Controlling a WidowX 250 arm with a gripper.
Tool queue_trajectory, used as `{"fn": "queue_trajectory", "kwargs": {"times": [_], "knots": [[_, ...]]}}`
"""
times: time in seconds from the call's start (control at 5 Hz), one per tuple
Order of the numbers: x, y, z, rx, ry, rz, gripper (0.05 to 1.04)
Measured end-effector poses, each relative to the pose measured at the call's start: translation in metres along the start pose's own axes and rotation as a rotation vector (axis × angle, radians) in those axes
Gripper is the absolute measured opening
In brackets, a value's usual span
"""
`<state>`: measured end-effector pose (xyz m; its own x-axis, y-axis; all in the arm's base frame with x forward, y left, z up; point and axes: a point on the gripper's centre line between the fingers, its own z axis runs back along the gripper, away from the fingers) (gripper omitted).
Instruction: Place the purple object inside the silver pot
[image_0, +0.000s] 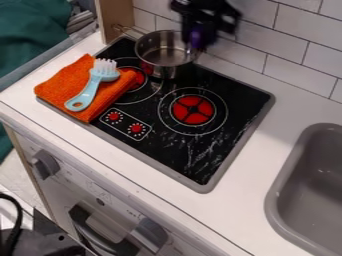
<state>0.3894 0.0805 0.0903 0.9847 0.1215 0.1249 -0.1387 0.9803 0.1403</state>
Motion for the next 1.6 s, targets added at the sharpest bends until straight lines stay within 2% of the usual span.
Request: {"fn": "queue_trajectory", "kwargs": {"times": [0.2,0.6,0.8,1.0,1.2,1.4,1.6], "knots": [[0.003,0.021,-0.005,-0.011,0.024,0.036,0.324],[0.003,0.033,-0.006,-0.044,0.033,0.031,0.324],[-0.002,0.026,0.002,-0.094,-0.058,-0.016,0.324],[-0.007,0.023,0.022,-0.131,-0.177,-0.057,0.324],[-0.012,0.028,0.024,-0.135,-0.194,-0.048,0.324],[-0.023,0.038,0.022,-0.079,-0.122,-0.014,0.324],[-0.026,0.044,0.007,-0.052,-0.039,-0.009,0.324]]}}
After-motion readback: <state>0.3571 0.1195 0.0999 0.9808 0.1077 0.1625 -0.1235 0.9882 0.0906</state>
